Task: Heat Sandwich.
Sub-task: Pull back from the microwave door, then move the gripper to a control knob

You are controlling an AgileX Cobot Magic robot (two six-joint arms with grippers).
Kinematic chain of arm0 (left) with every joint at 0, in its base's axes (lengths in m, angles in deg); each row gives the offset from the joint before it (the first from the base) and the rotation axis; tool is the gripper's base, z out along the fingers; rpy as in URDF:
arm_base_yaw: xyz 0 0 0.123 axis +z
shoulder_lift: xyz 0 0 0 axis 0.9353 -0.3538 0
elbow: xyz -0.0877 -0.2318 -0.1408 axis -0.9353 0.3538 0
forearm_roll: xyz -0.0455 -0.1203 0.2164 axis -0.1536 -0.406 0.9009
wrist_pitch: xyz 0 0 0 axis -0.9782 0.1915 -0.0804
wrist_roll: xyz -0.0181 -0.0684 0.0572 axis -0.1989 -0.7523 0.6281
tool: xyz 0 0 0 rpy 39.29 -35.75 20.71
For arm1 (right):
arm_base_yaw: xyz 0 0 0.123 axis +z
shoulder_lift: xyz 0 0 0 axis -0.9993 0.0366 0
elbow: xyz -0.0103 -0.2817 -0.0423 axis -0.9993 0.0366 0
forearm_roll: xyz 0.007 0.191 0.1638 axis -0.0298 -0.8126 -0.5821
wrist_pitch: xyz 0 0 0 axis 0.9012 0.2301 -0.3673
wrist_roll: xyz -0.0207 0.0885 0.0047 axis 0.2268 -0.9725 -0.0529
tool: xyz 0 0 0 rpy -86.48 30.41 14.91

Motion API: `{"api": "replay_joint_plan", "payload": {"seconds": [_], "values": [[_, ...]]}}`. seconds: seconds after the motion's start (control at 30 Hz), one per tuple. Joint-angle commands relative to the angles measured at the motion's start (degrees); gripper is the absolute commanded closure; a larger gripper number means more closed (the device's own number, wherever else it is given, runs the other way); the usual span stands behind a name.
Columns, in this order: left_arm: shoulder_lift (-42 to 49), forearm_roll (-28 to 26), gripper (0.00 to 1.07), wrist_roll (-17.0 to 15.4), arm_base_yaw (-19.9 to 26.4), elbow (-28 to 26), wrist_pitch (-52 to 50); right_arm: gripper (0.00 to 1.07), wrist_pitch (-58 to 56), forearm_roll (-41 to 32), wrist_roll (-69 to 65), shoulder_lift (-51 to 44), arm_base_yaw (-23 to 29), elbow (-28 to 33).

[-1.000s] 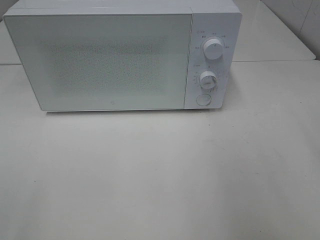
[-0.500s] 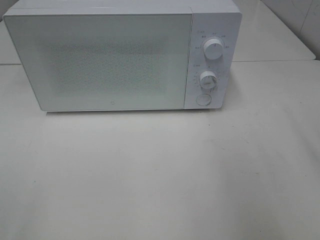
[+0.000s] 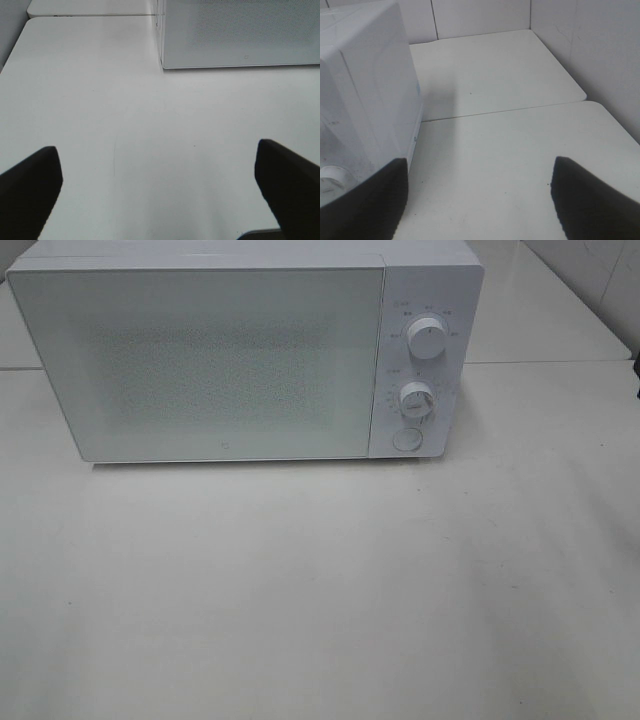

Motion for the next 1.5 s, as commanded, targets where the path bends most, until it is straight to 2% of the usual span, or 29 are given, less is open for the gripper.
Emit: {"api": "replay_joint_plan", "payload": {"seconds": [0.03, 0.17, 0.27, 0.3, 0.37, 0.47, 0.5, 0.6, 0.63, 0.8, 1.07, 1.5], "values": [[1.49, -0.34, 0.02, 0.11, 0.17, 0.23, -0.69, 0.31, 4.24, -2.98, 1.32, 1.32, -0.23, 1.09], [1.49, -0.34, 0.02, 0.11, 0.17, 0.23, -0.69, 0.31, 7.16, -5.44, 1.83, 3.04, 1.72, 1.95], [1.49, -0.34, 0.02, 0.11, 0.17, 0.23, -0.69, 0.31, 9.00, -8.88, 6.59, 5.10, 6.70, 2.01], [1.49, -0.34, 0.02, 0.11, 0.17, 0.23, -0.69, 0.31, 9.00, -8.88, 6.59, 5.10, 6.70, 2.01], [1.49, -0.34, 0.02, 0.11, 0.17, 0.23, -0.69, 0.31, 12.43, -12.78, 10.14, 7.28, 11.06, 2.01], [1.49, -0.34, 0.02, 0.11, 0.17, 0.23, -0.69, 0.31, 14.84, -15.47, 12.43, 9.11, 13.58, 2.01], [1.49, -0.34, 0.02, 0.11, 0.17, 0.23, -0.69, 0.31, 17.25, -18.68, 13.98, 10.60, 16.21, 2.01], [1.49, -0.34, 0.02, 0.11, 0.17, 0.23, -0.69, 0.31, 20.05, -22.29, 15.30, 12.15, 18.51, 2.01], [1.49, -0.34, 0.02, 0.11, 0.17, 0.23, -0.69, 0.31, 22.57, -26.24, 17.02, 13.75, 20.97, 2.01], [1.49, -0.34, 0.02, 0.11, 0.17, 0.23, -0.69, 0.31, 27.44, -32.26, 20.34, 16.96, 27.27, 1.83], [1.49, -0.34, 0.02, 0.11, 0.17, 0.23, -0.69, 0.31, 35.70, -37.87, 20.80, 24.18, 37.24, 1.15], [1.49, -0.34, 0.02, 0.11, 0.17, 0.23, -0.69, 0.31, 35.64, -43.03, 20.86, 33.92, 45.26, -6.13]]}}
